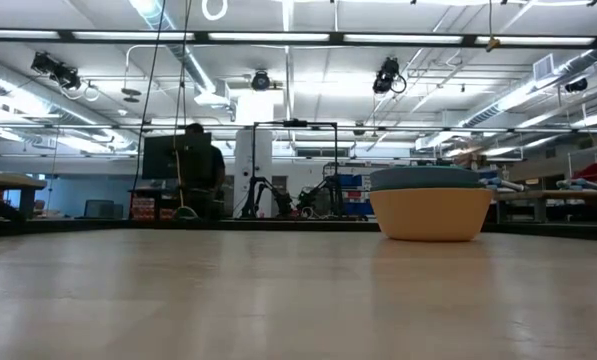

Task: Nest bowls inside each other
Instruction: Return to Home Position

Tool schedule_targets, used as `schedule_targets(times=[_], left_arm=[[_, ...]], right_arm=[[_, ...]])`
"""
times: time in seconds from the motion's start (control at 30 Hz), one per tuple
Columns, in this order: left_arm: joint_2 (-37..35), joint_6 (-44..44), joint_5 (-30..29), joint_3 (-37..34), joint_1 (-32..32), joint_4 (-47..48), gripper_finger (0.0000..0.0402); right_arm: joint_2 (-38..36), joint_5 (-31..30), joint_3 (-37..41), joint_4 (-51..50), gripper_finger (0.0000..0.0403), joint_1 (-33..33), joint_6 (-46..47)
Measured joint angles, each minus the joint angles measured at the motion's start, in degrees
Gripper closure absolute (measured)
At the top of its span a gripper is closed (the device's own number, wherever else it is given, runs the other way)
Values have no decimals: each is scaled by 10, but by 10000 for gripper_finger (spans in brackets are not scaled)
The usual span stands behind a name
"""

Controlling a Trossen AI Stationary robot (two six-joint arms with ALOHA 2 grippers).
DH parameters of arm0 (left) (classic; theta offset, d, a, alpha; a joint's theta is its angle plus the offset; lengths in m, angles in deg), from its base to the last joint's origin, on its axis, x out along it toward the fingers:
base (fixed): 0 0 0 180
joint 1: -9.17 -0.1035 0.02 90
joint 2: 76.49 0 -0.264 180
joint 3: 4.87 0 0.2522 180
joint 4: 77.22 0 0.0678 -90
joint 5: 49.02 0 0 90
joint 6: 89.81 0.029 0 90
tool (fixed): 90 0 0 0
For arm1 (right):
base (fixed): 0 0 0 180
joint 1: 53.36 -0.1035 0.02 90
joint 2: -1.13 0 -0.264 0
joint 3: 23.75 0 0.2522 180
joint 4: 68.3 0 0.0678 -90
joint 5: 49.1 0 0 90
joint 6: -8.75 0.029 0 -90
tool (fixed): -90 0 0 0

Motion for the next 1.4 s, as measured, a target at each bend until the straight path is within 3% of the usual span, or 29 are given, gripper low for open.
schedule_targets(times=[0.07, 0.23, 0.33, 0.53, 0.73, 1.0, 1.2, 1.4], left_arm=[[-20, 0, 4, -40, -1, -39, 302], [-58, -16, -64, -186, -12, -149, 302], [-94, -54, -63, -278, -29, -232, 302], [-149, -95, -67, -431, -39, -379, 302], [-207, -95, -112, -507, -39, -394, 302], [-316, -90, -137, -583, -38, -390, 302], [-346, -92, -145, -616, -38, -391, 302], [-348, -119, -149, -638, -33, -395, 302]], right_arm=[[35, 14, -48, -50, 275, 12, -3], [109, 51, -161, -115, 275, 43, -28], [146, 104, -200, -129, 275, 70, -45], [190, 222, -213, -95, 275, 143, -56], [229, 288, -208, -103, 275, 234, -64], [133, 423, -194, -98, 275, 304, -43], [39, 429, -110, -92, 275, 304, -8], [-56, 429, -9, -17, 275, 304, 25]])
